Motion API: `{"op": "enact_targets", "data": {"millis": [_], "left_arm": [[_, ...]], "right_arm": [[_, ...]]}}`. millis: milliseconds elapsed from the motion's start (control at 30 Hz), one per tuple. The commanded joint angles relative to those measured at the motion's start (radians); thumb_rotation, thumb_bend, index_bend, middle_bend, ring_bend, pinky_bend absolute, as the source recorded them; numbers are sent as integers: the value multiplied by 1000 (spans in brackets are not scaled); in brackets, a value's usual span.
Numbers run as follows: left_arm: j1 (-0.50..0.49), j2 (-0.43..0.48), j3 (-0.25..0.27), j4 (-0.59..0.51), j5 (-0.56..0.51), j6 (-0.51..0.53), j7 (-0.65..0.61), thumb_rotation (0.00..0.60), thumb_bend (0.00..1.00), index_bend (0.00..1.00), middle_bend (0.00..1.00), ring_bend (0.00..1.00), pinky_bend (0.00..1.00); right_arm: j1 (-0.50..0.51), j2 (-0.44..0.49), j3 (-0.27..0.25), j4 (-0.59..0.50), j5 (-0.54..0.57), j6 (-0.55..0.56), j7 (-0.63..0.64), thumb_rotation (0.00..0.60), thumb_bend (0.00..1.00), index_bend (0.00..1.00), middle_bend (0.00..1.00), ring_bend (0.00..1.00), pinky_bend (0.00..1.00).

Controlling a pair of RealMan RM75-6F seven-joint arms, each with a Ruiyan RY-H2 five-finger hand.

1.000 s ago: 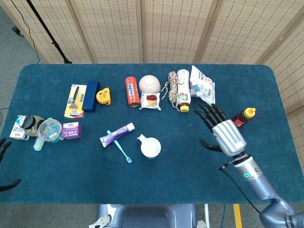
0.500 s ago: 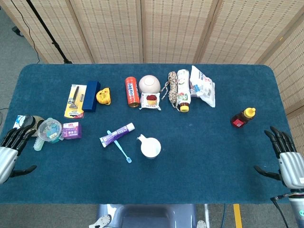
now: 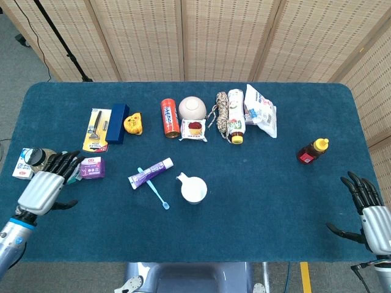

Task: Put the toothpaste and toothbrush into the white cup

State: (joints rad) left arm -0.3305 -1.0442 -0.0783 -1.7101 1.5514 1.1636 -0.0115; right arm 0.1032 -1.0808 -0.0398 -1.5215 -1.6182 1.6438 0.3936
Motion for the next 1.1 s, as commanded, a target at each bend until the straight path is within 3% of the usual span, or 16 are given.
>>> {"op": "enact_targets", "data": {"millis": [33,167,367,567,833,1100], "left_arm": [[-80,-72,-38,-39,-106,-108,15,600,12,0,0,0,0],[-132,-146,-68,-50,-182,-158,61,600,15,0,0,0,0],[-215,-278,-117,-60,-372,-164,320,600,16,0,0,0,0],[-298,-396,-133,-14,-569,-161,512,600,16,0,0,0,0],[-369,-497,-147,53,-678,-171,573,600,18,0,0,0,0],[-451,-648,-174,209,-777,-121,672,600,22,0,0,0,0]], "right_arm": [[-2,1,2,-2,-4,-5,6,600,0,0,0,0,0],[-2,1,6,-1,-13,-11,10,600,0,0,0,0,0],[-2,2,11,7,-18,-26,33,600,0,0,0,0,0],[-3,3,18,19,-17,-37,60,600,0,0,0,0,0],[-3,3,25,30,-16,-44,85,600,0,0,0,0,0],[1,2,27,39,-21,-62,107,600,0,0,0,0,0]]}}
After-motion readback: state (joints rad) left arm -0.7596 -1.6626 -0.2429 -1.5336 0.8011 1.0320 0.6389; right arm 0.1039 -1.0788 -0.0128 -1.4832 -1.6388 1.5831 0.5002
